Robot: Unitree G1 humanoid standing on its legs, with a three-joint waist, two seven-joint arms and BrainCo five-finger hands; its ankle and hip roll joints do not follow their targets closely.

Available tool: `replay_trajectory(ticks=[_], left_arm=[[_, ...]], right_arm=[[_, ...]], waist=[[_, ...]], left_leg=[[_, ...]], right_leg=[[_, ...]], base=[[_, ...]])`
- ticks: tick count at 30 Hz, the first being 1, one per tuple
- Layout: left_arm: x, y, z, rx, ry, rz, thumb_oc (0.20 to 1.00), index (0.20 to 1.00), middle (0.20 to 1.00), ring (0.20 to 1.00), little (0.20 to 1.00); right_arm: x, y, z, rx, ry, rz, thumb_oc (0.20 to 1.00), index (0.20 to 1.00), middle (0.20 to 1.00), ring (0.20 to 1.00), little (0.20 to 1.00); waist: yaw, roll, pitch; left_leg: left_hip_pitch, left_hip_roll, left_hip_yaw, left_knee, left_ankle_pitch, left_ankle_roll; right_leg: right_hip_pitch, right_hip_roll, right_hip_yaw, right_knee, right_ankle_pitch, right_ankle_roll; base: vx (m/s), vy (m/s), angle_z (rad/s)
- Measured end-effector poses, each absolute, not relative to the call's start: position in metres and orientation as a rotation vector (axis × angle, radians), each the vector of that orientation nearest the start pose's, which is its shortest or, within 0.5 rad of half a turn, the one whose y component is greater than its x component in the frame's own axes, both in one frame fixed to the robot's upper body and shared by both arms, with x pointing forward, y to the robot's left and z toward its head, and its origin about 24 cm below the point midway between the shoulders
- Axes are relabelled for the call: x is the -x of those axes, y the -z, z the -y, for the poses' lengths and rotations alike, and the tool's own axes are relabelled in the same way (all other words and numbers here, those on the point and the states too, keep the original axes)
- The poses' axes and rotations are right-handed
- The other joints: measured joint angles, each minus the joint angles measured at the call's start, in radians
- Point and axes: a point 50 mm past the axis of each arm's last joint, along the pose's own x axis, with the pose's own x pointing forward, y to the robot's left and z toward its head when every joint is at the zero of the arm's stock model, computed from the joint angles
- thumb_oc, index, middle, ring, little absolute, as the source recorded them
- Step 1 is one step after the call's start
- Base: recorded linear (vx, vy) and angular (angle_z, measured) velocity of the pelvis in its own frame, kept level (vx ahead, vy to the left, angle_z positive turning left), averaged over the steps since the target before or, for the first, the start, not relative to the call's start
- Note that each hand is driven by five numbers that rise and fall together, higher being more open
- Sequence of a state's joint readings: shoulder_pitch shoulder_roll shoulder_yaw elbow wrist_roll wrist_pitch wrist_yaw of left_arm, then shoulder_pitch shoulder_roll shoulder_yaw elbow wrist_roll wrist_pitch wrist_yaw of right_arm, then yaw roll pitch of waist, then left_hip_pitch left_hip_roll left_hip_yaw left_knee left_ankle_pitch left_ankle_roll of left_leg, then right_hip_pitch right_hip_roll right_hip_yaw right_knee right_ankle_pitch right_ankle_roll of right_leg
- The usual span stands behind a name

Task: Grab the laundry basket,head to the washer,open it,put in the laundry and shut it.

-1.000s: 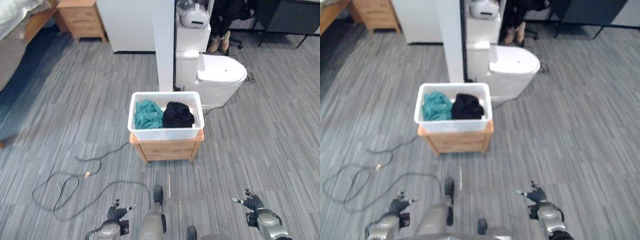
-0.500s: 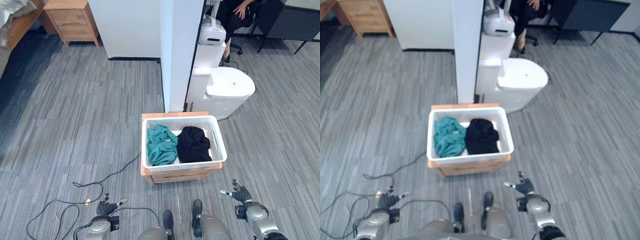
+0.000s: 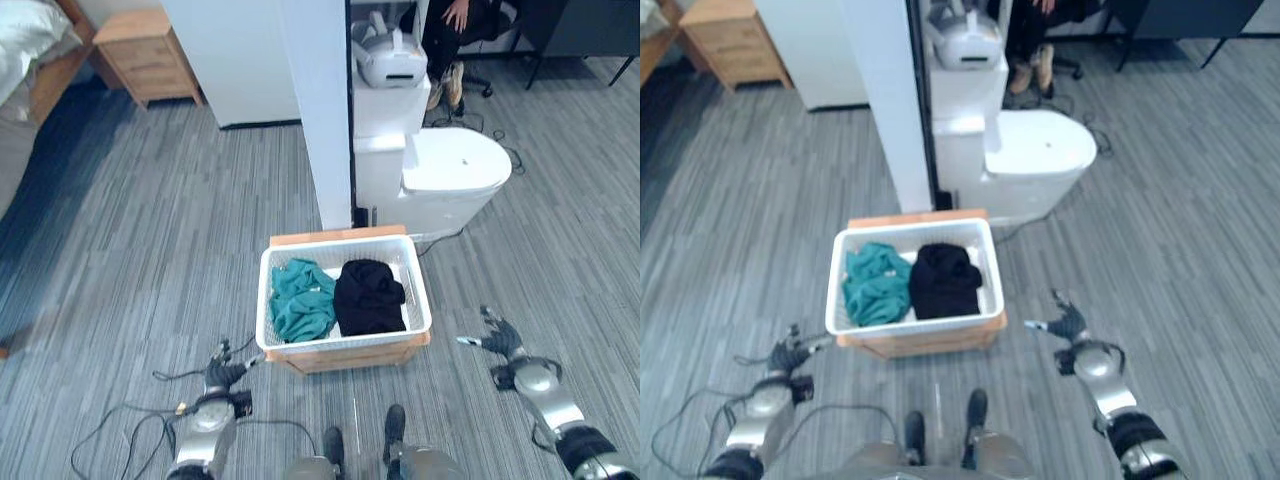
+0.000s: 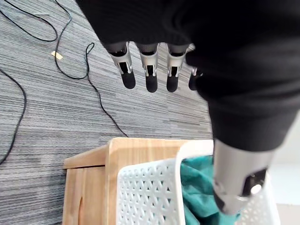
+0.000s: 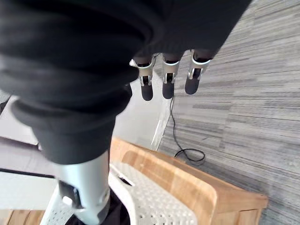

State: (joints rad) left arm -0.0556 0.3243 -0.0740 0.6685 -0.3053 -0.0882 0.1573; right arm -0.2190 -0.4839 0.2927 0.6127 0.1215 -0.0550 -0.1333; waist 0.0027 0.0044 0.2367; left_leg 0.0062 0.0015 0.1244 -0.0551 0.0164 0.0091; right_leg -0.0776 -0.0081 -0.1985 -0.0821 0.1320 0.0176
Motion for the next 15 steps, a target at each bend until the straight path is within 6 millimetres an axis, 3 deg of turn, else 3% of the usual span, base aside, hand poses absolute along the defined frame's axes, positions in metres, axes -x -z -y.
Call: replay_trajectory(ticks=[2, 3, 9, 11, 12, 15], left_arm=[[-0.23, 0.061, -0.243, -0.1, -0.286, -0.483, 1.0, 1.0, 1.0, 1.0, 1.0], [-0.249, 0.048, -0.237, -0.105, -0.279, -0.429, 1.0, 1.0, 1.0, 1.0, 1.0], [-0.296, 0.019, -0.226, -0.17, -0.288, -0.342, 1.0, 1.0, 1.0, 1.0, 1.0], [-0.312, 0.011, -0.228, -0.201, -0.317, -0.34, 1.0, 1.0, 1.0, 1.0, 1.0], [-0.324, -0.004, -0.228, -0.175, -0.338, -0.295, 1.0, 1.0, 1.0, 1.0, 1.0], [-0.335, -0.016, -0.227, -0.179, -0.365, -0.263, 1.0, 1.0, 1.0, 1.0, 1.0]], right_arm=[[-0.285, 0.012, 0.228, 0.48, 0.013, -0.321, 1.0, 1.0, 1.0, 1.0, 1.0], [-0.303, -0.002, 0.217, 0.463, 0.02, -0.269, 1.0, 1.0, 1.0, 1.0, 1.0], [-0.338, -0.025, 0.183, 0.465, -0.006, -0.201, 1.0, 1.0, 1.0, 1.0, 1.0], [-0.35, -0.032, 0.178, 0.461, 0.016, -0.203, 1.0, 1.0, 1.0, 1.0, 1.0], [-0.357, -0.043, 0.176, 0.453, 0.031, -0.176, 1.0, 1.0, 1.0, 1.0, 1.0], [-0.366, -0.053, 0.175, 0.464, 0.047, -0.163, 1.0, 1.0, 1.0, 1.0, 1.0]], waist=[[-0.002, -0.001, 0.004], [0.0, -0.004, 0.034], [-0.003, -0.007, 0.094], [-0.005, -0.011, 0.1], [-0.007, -0.013, 0.119], [-0.008, -0.019, 0.138]], left_leg=[[-0.038, 0.0, 0.001, 0.002, 0.006, -0.001], [-0.068, -0.003, -0.001, -0.001, 0.025, -0.002], [-0.145, -0.005, 0.001, -0.005, 0.051, -0.007], [-0.181, -0.007, 0.003, -0.001, 0.055, -0.01], [-0.198, -0.008, 0.005, -0.006, 0.068, -0.008], [-0.197, -0.006, 0.006, -0.016, 0.071, -0.008]], right_leg=[[-0.037, -0.001, 0.002, 0.0, 0.008, 0.008], [-0.072, -0.003, 0.001, 0.0, 0.023, 0.006], [-0.152, -0.003, 0.004, 0.001, 0.054, -0.009], [-0.19, -0.004, 0.01, 0.001, 0.06, -0.002], [-0.209, -0.005, 0.012, 0.001, 0.069, -0.008], [-0.214, -0.001, 0.014, 0.001, 0.077, -0.015]], base=[[-0.08, -0.013, 0.01], [-0.12, -0.016, 0.04], [-0.08, -0.004, -0.01], [-0.05, 0.001, -0.08], [-0.03, -0.005, -0.04], [-0.01, 0.002, -0.02]])
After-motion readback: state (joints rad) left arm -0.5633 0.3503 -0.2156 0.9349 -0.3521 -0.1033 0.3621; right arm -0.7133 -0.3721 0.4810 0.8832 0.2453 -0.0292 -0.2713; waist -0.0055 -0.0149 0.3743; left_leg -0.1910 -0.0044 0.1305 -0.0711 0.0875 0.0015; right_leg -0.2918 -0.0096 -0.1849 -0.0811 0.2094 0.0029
